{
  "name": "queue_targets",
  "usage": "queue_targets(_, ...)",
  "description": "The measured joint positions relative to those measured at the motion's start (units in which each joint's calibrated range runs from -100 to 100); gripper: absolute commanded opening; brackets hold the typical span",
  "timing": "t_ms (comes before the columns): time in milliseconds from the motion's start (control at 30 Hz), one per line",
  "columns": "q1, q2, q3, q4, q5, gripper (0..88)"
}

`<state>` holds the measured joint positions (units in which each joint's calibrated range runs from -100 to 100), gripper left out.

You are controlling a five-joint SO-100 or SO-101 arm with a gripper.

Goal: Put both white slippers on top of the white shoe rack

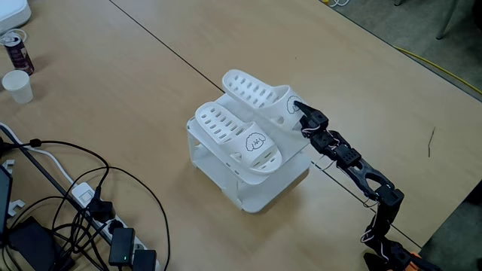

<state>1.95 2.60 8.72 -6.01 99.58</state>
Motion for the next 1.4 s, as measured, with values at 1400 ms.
queue_targets(1400, 0.0, -1.65, 4.13, 0.0, 0.0, 14.5)
